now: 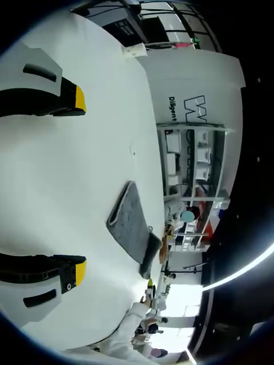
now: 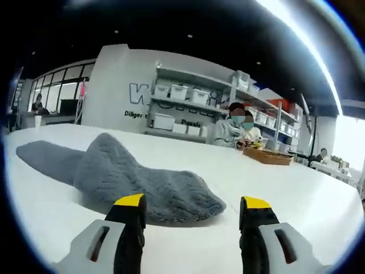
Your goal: Open the folded towel by lifting each exposed corner and separating the folded layers until the towel lies flat within the target outline without major curled edges
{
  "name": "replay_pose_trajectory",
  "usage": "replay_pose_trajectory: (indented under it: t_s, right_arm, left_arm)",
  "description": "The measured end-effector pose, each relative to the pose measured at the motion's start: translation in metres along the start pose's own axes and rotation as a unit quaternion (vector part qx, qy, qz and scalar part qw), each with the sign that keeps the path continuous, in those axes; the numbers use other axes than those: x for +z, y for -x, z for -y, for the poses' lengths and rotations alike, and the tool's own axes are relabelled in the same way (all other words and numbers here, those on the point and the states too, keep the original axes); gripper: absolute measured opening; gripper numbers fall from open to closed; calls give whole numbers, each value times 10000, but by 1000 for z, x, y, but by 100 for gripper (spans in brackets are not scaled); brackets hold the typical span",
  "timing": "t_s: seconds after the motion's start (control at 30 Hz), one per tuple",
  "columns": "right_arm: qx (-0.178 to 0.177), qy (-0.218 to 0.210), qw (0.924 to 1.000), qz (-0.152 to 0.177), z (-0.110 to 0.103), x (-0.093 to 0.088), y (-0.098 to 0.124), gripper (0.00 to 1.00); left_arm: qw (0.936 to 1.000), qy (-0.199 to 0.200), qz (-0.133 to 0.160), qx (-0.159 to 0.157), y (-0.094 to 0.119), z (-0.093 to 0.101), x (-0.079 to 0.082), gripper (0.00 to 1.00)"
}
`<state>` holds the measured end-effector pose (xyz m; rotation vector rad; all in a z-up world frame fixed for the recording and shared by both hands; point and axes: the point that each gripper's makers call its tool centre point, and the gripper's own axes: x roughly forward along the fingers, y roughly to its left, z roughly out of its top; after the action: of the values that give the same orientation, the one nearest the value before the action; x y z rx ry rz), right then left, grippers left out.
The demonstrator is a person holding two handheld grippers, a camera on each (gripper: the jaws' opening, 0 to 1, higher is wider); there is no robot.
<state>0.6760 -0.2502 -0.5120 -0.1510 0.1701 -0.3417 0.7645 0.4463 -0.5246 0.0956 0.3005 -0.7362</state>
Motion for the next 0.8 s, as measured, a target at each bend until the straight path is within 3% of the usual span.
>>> replay_pose_trajectory:
  t_s: [0.37,0.8]
  right_arm:
    - [238,-257,9993,-119,-6,-6,5,85]
    - [447,-170,9988,-59,-17,5,8,98]
  left_arm:
    - [10000,-41,38,19,1,0,2,100]
    - [9995,-166,231,-140,-2,9,5,100]
